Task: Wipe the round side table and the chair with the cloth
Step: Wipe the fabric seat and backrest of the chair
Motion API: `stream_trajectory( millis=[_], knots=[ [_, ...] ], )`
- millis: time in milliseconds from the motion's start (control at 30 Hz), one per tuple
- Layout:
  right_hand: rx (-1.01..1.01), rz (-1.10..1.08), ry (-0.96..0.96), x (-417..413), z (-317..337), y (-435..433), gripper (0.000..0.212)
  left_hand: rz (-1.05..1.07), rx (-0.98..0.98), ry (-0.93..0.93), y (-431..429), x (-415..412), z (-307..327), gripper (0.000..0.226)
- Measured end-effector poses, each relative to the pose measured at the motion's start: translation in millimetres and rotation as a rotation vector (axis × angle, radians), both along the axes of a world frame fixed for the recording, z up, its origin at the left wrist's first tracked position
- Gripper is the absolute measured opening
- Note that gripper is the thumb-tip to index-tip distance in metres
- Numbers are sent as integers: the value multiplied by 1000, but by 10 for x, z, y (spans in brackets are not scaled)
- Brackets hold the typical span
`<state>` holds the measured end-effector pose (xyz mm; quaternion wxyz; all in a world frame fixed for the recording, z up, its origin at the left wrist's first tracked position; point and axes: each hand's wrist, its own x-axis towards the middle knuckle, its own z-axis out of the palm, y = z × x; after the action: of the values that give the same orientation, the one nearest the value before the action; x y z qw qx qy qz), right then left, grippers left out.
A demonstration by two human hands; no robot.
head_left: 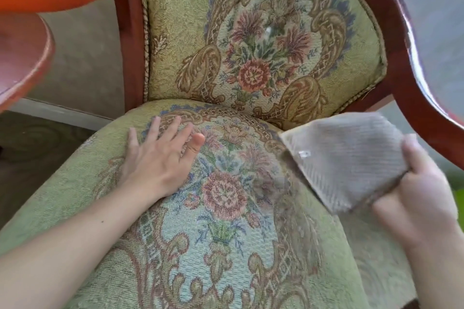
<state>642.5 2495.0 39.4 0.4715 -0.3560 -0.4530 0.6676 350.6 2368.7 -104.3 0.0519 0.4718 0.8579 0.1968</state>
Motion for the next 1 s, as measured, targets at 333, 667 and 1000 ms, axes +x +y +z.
stream_trajectory(
  millis=[333,667,1000],
  knots=[
    [591,284,-1417,-1096,-1112,-316,54,2,-24,17,31,6,-33,89],
    [483,541,-1358,-1262,-972,-1157,46,-11,-42,-2,47,-9,-21,95],
    [-342,227,-386,-769,54,-781,37,-29,19,-70,21,-43,5,97]
  ],
)
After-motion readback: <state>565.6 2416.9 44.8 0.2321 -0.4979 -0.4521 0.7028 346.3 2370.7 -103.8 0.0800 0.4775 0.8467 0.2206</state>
